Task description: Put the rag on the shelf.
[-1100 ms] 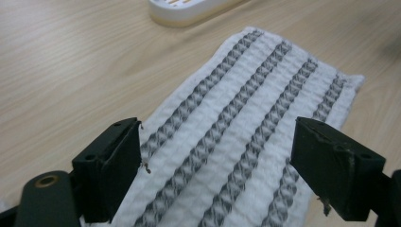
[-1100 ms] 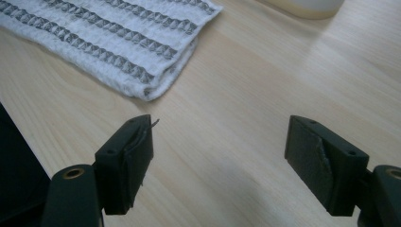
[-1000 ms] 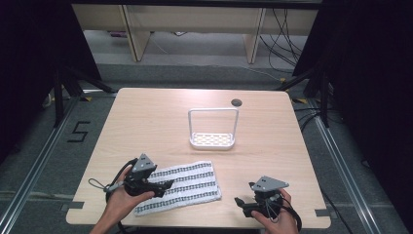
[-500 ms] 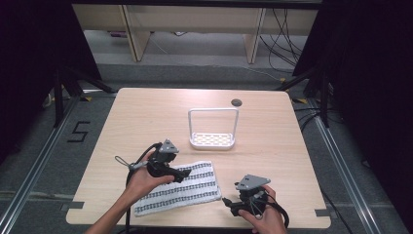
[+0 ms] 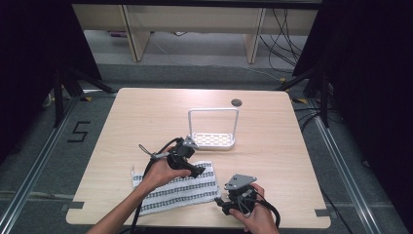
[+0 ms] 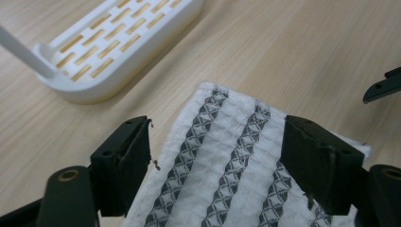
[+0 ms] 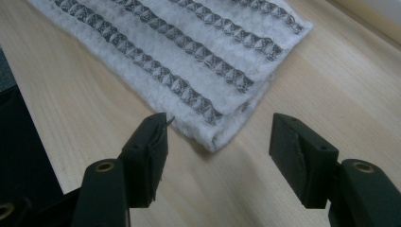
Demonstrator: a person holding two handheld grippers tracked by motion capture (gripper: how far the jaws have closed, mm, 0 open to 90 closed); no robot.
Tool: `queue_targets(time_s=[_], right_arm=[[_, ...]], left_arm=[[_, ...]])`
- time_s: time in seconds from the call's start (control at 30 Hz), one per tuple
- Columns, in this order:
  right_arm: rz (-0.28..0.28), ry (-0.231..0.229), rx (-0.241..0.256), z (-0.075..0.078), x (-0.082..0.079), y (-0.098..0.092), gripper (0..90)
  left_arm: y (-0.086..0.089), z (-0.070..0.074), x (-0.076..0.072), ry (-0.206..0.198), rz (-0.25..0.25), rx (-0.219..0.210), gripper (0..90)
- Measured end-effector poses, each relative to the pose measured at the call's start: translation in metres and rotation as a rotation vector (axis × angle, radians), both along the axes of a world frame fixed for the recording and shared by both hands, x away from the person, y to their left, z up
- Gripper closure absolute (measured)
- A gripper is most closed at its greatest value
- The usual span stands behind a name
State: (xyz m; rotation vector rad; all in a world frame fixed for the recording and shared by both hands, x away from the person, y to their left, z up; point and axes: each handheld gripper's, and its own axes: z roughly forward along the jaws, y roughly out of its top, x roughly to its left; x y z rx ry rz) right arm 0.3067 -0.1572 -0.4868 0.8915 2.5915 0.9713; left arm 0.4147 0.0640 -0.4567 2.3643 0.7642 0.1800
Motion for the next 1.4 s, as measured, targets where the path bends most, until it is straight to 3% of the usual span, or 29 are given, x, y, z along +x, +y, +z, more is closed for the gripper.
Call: queue_targets(time_s=[0.07, 0.27, 0.37, 0.47, 0.63, 0.7, 0.73, 0.83, 0.97, 1.0, 1.13, 1.23, 1.27, 1.4], right_arm=[[-0.014, 0.011, 0.001, -0.003, 0.001, 0.004, 41.3], [-0.01, 0.019, -0.01, -0.007, 0.005, 0.009, 45.2], [-0.006, 0.02, -0.015, -0.007, 0.006, 0.011, 45.9], [0.006, 0.022, -0.028, -0.009, 0.009, 0.013, 47.3], [-0.003, 0.039, -0.031, -0.01, 0.012, 0.014, 47.8], [0.012, 0.038, -0.027, -0.011, 0.013, 0.014, 47.9], [0.019, 0.03, -0.03, -0.012, 0.014, 0.014, 48.1], [0.014, 0.037, -0.032, -0.013, 0.014, 0.015, 48.4], [0.024, 0.029, -0.041, -0.014, 0.016, 0.016, 49.3], [0.011, 0.046, -0.038, -0.014, 0.016, 0.016, 50.0], [0.016, 0.032, -0.036, -0.017, 0.017, 0.017, 54.0], [0.025, 0.03, -0.033, -0.017, 0.018, 0.017, 59.5], [0.022, 0.033, -0.035, -0.016, 0.018, 0.017, 64.2], [0.016, 0.041, -0.03, -0.016, 0.018, 0.017, 71.7]], left_arm=[[-0.007, -0.003, 0.007, 0.028, -0.02, 0.034, 25.2], [-0.02, -0.007, 0.016, 0.043, -0.04, 0.052, 26.6], [-0.024, -0.009, 0.018, 0.041, -0.034, 0.061, 27.1], [-0.032, -0.013, 0.021, 0.063, -0.009, 0.062, 27.2], [-0.038, -0.018, 0.026, 0.073, -0.026, 0.07, 28.4], [-0.038, -0.02, 0.027, 0.07, -0.032, 0.082, 28.7], [-0.038, -0.023, 0.031, 0.062, -0.051, 0.108, 29.0], [-0.041, -0.026, 0.032, 0.062, -0.049, 0.102, 31.1], [-0.043, -0.029, 0.033, 0.056, -0.077, 0.142, 33.1], [-0.043, -0.03, 0.033, 0.062, -0.081, 0.148, 34.6], [-0.045, -0.033, 0.031, 0.077, -0.073, 0.136, 40.7], [-0.045, -0.032, 0.032, 0.057, -0.114, 0.141, 46.1], [-0.045, -0.032, 0.032, 0.046, -0.135, 0.142, 52.3], [-0.045, -0.031, 0.031, 0.05, -0.155, 0.137, 60.5]])
